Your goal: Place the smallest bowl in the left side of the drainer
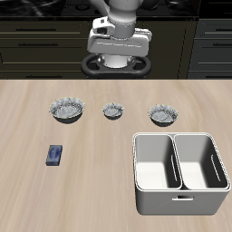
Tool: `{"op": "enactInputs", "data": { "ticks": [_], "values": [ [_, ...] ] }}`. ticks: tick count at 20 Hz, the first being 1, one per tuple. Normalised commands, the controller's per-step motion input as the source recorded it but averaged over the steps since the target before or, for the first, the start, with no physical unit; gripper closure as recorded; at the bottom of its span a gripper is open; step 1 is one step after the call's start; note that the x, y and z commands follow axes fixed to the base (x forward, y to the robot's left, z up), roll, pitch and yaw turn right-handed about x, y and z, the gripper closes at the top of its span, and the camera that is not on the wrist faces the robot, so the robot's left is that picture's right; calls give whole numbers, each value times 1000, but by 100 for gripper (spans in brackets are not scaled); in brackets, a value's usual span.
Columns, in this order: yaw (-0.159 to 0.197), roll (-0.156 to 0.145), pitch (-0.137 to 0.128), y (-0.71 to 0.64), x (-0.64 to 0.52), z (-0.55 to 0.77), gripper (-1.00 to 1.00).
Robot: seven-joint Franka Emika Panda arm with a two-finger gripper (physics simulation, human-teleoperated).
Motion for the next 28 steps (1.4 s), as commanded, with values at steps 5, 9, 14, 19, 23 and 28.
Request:
{"op": "enactInputs", "data": {
  "ticks": [5, 9, 14, 19, 23, 28],
  "values": [
    [-12, 23, 14, 102, -1, -307, -100],
    [3, -6, 20, 4, 94, -235, -100],
    [13, 2, 10, 33, 52, -247, -100],
    [-15, 42, 38, 72, 12, -378, -100],
    [-30, 12, 4, -52, -6, -172, -100],
    [-23, 21, 31, -67, 13, -286, -100]
  ]
}}
